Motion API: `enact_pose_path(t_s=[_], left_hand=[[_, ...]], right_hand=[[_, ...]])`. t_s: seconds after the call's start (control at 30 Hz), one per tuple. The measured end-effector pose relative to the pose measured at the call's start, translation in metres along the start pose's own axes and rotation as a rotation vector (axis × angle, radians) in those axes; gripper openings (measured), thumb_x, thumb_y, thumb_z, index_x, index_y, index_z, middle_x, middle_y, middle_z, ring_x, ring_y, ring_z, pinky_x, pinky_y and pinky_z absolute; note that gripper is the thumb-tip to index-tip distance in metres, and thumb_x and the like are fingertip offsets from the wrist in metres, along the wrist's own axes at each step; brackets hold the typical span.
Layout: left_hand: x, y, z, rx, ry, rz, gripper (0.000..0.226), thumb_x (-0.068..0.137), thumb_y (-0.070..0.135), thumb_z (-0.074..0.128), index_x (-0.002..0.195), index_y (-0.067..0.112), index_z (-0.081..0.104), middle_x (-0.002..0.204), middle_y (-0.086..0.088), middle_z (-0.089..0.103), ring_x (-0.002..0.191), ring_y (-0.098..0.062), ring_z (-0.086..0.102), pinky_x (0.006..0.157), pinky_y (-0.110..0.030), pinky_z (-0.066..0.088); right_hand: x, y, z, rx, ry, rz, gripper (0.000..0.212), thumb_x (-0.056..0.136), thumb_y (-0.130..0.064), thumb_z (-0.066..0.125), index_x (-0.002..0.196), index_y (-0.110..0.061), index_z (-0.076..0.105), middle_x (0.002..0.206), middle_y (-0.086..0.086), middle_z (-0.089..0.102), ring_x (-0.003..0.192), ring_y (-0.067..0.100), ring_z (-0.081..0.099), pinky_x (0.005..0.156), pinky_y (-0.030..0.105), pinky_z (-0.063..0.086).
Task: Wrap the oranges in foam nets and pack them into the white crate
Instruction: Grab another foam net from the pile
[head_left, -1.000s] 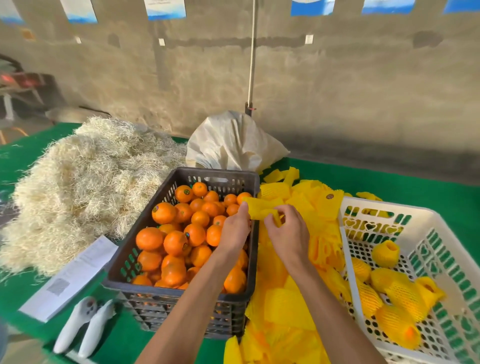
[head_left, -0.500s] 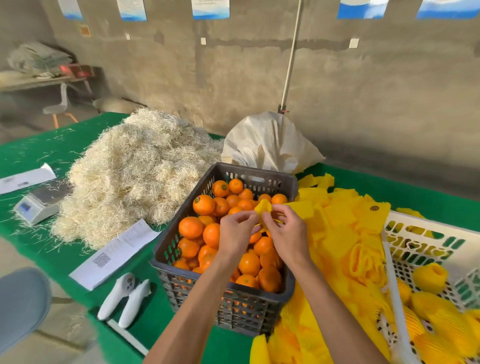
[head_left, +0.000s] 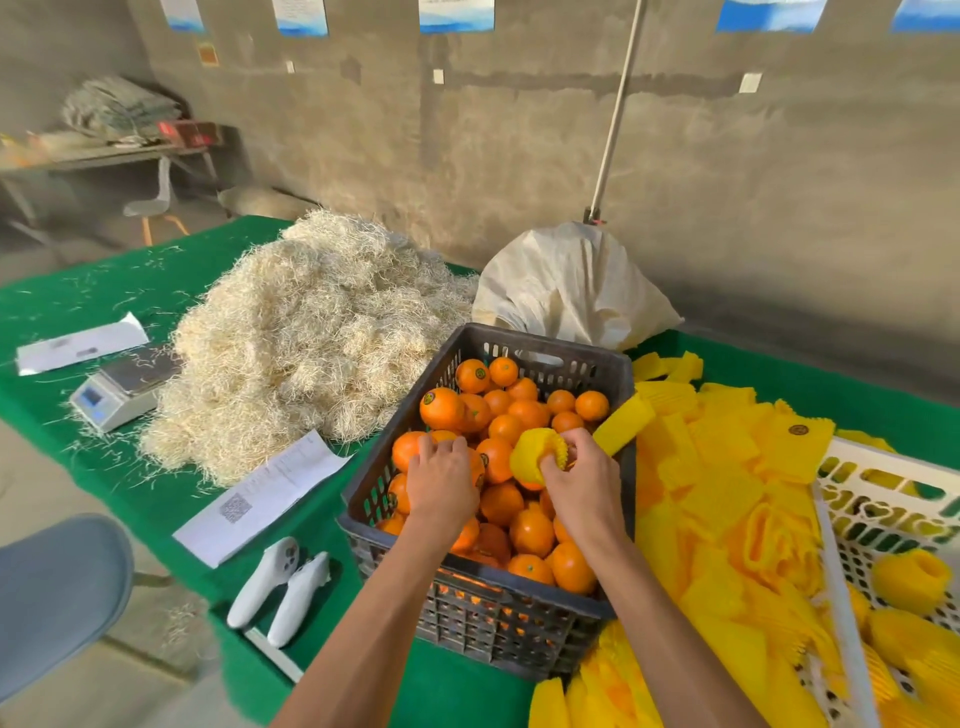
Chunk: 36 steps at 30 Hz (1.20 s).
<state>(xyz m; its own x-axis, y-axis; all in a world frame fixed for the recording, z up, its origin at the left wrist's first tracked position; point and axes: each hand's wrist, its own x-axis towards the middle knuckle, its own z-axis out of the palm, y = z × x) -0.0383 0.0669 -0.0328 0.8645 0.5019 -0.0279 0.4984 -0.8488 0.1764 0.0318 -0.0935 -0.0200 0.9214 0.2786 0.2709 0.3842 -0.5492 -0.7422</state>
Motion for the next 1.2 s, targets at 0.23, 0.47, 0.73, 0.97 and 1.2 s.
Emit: enact_pose_path(t_s=[0.23,0.47,0.73,0.97,1.2], left_hand=[[0.000,0.003,-0.014,-0.331,0.138,0.008,0.035,0.084,0.036,0.078,0.108,0.013,0.069,0.118,-0.012,0.062,0.120,-0.032,0.051,0.101,-0.041,0.041],[-0.023,0.028,-0.046,-1.632,-0.408,-0.099,0.056,0.067,0.055,0.090,0.114,0.025,0.080,0.123,-0.002,0.075,0.121,-0.025,0.066,0.093,-0.043,0.061],[-0.032,0.062,-0.035,-1.723,-0.549,-0.103,0.074,0.067,0.055,0.086,0.132,0.026,0.065,0.137,-0.010,0.066,0.123,-0.030,0.066,0.099,-0.039,0.055],[-0.031,0.063,-0.024,-1.711,-0.317,-0.161,0.056,0.074,0.045,0.087,0.114,0.010,0.072,0.113,-0.016,0.077,0.106,-0.029,0.075,0.089,-0.040,0.063],[-0.035,0.064,-0.014,-1.133,-0.004,-0.015,0.057,0.072,0.062,0.085,0.074,0.013,0.056,0.071,-0.007,0.059,0.075,-0.033,0.066,0.077,-0.059,0.059]], right_hand=[[0.003,0.005,-0.007,-0.051,0.012,0.010,0.021,0.095,-0.025,0.065,0.113,-0.016,0.066,0.105,0.002,0.068,0.097,0.022,0.063,0.072,0.028,0.043],[0.010,0.009,-0.018,-0.103,0.064,0.000,0.018,0.094,-0.029,0.069,0.102,-0.013,0.070,0.101,0.002,0.067,0.095,0.021,0.061,0.070,0.028,0.043],[0.005,0.013,-0.027,0.035,-0.012,-0.041,0.006,0.084,-0.013,0.074,0.089,-0.012,0.072,0.082,0.003,0.069,0.072,0.018,0.059,0.060,0.029,0.043],[0.017,0.026,-0.039,0.125,-0.106,0.020,0.013,0.098,-0.027,0.064,0.088,-0.026,0.073,0.069,-0.015,0.065,0.062,0.002,0.062,0.048,0.009,0.039],[0.019,0.015,-0.051,0.091,0.087,-0.113,0.022,0.101,-0.034,0.060,0.101,-0.014,0.070,0.072,-0.016,0.056,0.067,-0.005,0.056,0.055,0.009,0.037]])
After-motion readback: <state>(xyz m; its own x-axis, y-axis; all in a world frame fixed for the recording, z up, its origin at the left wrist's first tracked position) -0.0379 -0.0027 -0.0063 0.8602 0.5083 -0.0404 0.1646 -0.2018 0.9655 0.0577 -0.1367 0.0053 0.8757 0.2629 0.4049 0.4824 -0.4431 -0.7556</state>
